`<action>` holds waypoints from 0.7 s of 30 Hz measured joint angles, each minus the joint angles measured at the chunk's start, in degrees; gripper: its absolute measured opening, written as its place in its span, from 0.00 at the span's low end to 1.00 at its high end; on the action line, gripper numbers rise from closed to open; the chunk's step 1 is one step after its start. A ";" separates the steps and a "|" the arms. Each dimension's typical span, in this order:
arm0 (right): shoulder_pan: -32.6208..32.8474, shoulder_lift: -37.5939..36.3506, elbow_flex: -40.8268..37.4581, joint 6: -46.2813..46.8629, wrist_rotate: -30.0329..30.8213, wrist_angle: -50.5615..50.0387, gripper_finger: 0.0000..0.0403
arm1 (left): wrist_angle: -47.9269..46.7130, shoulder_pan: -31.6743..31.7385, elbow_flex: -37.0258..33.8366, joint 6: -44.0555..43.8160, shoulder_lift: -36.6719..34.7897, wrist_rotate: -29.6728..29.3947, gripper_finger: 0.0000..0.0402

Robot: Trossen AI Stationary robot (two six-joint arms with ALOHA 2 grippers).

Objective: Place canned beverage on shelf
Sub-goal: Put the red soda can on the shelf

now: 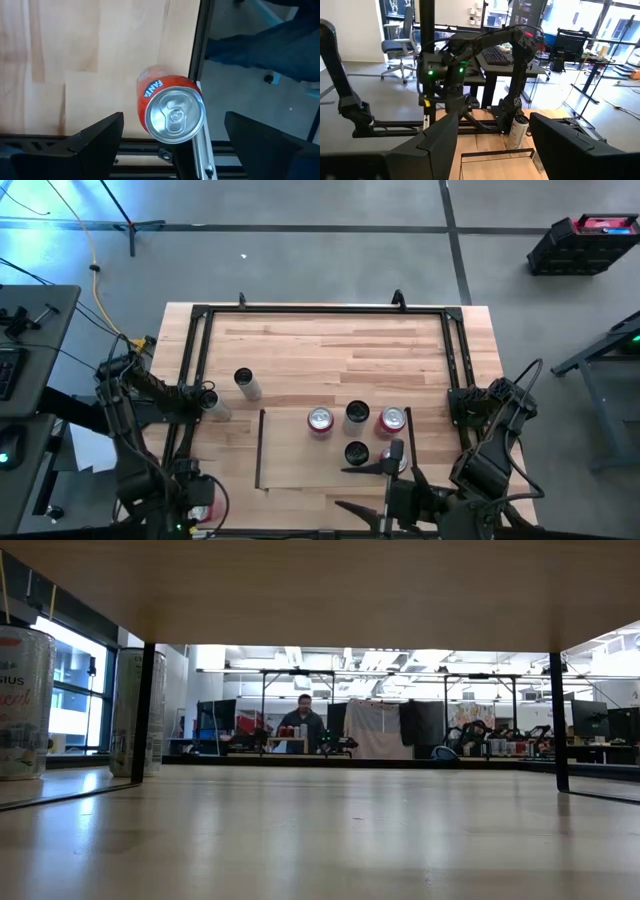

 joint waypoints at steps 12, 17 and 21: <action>0.00 -0.02 0.00 0.30 0.55 -0.13 0.57 | 1.12 1.37 -0.24 2.96 0.00 1.48 0.85; 0.00 -0.02 0.00 1.50 0.55 -0.20 0.57 | 2.70 2.50 -0.24 1.82 0.00 4.22 0.85; 0.00 -0.02 0.00 1.47 0.53 -0.20 0.57 | 2.89 2.77 -0.24 3.41 0.00 4.28 0.85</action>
